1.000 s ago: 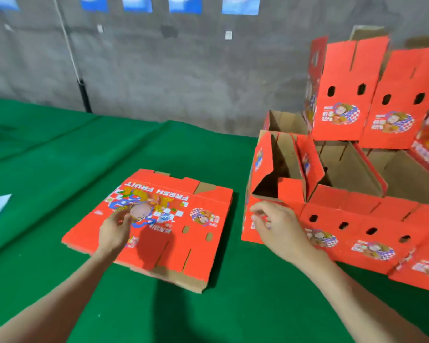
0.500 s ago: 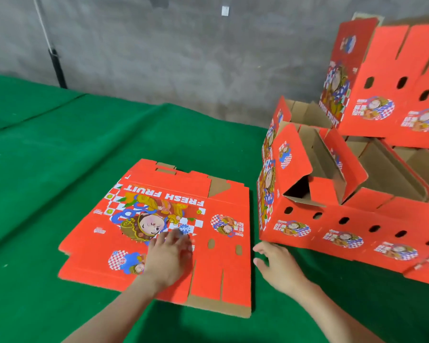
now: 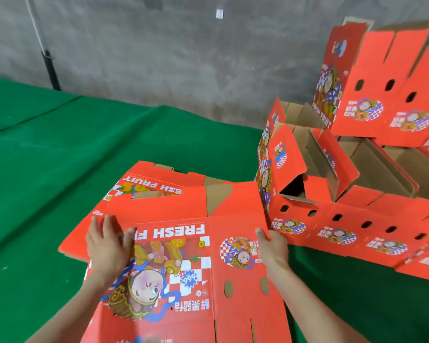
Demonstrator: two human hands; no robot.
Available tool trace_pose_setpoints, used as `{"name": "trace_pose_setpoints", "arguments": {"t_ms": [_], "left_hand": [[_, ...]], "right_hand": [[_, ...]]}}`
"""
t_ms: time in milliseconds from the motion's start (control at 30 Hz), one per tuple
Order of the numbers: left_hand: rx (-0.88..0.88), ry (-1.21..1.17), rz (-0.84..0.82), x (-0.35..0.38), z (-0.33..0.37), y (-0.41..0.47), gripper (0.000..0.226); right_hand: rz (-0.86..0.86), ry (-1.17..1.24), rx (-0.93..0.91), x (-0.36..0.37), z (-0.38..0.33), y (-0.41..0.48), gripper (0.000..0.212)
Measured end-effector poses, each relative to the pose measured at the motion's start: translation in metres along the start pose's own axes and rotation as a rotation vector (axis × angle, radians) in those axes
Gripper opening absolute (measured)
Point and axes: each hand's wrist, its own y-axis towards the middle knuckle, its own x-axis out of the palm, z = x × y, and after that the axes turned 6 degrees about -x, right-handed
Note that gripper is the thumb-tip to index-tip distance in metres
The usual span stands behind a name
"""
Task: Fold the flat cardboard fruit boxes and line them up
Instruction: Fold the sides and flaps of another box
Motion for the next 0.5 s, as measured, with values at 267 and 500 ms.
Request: {"name": "trace_pose_setpoints", "arguments": {"t_ms": [267,500], "left_hand": [[-0.005,-0.657,-0.033,-0.105,0.061,0.018,0.019],[0.184,-1.196,-0.618,-0.122,0.133,-0.071,0.032]], "right_hand": [[0.155,0.292,-0.325,-0.097,-0.019,-0.040,0.038],[0.423,0.273,-0.380,-0.204,0.017,-0.075,0.009]]}}
